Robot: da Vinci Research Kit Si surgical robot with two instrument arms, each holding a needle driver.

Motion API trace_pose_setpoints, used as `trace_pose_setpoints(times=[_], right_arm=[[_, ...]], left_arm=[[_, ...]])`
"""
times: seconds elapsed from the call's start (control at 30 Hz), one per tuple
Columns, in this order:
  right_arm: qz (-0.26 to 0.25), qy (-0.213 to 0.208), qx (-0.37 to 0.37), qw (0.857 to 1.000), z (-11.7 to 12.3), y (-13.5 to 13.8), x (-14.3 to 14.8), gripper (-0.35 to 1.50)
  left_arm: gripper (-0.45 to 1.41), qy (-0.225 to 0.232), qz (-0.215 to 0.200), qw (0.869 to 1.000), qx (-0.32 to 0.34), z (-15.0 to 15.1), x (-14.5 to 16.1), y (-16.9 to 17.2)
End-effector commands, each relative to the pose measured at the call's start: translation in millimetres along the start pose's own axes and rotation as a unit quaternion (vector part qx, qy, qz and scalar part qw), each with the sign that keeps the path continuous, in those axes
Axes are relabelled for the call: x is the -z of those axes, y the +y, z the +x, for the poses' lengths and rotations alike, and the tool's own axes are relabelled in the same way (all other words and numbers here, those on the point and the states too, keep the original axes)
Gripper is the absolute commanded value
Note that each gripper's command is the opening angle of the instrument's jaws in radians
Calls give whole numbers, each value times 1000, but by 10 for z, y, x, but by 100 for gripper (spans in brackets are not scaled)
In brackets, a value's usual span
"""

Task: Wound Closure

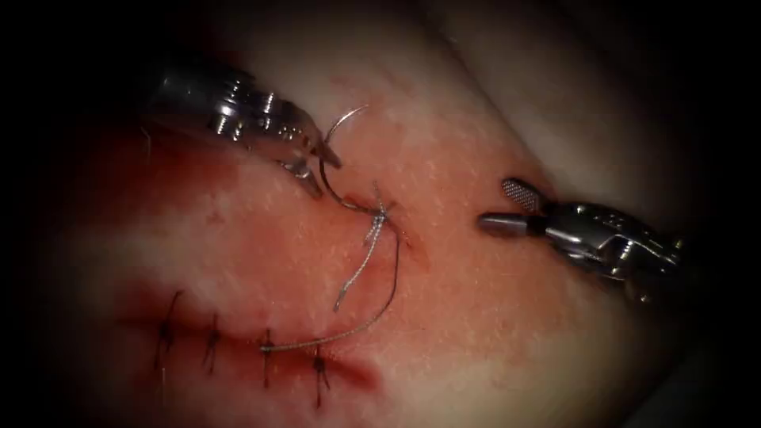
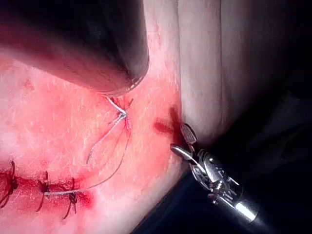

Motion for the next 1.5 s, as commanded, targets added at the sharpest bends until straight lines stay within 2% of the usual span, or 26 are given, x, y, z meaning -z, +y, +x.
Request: trace_pose_setpoints(times=[0.03,0.07,0.1,0.13,0.27,0.43,0.47,0.53,0.6,0.63,0.8,0.97,1.0,1.13,1.17,1.27,1.33,1.37,1.4,1.5], right_arm=[[0,-1,-1,1000,-5,-3,-6,115],[0,0,-1,1000,-5,-3,-6,115],[0,0,-1,1000,-5,-3,-6,115],[0,0,-1,1000,-5,-3,-6,115],[0,0,-1,1000,-5,-3,-6,115],[0,0,-1,1000,-5,-2,-6,116],[0,0,-1,1000,-5,-2,-6,116],[0,0,-1,1000,-5,-2,-6,116],[0,0,-1,1000,-5,-2,-6,116],[0,0,-1,1000,-5,-3,-6,116],[0,0,-1,1000,-6,-3,-5,116],[0,-1,-1,1000,-5,-1,-4,116],[0,-1,-1,1000,-5,-1,-4,116],[0,-1,-1,1000,-5,-1,-4,116],[0,-1,-1,1000,-5,-1,-4,116],[0,-1,-1,1000,-5,-1,-4,116],[0,-1,-1,1000,-5,-1,-4,116],[0,-1,-1,1000,-5,-1,-4,116],[0,-1,-1,1000,-5,-1,-4,116],[-1,0,-1,1000,-5,-2,-5,116]], left_arm=[[48,4,-13,1000,-13,3,-10,-1],[37,7,-24,1000,-15,2,-13,0],[-19,10,-37,999,-34,2,-18,2],[-35,11,-40,998,-40,1,-18,4],[-35,16,-47,998,-48,-1,-7,6],[-35,29,-33,997,-59,-2,30,2],[-35,30,-29,997,-62,-6,47,3],[-35,32,-27,997,-62,-11,62,2],[-35,32,-20,998,-45,-14,72,-3],[-35,33,-6,999,-18,-19,79,-18],[-35,34,14,999,21,-30,75,-50],[-35,30,49,995,82,-53,68,-104],[-35,31,72,990,116,-67,62,-133],[-35,28,81,987,134,-75,54,-150],[-35,25,87,986,136,-78,45,-154],[-35,27,66,987,140,-78,23,-150],[-35,28,61,988,140,-78,19,-148],[-13,30,50,988,143,-77,12,-143],[-13,30,50,988,143,-77,12,-143],[59,17,46,984,172,-73,13,-145]])
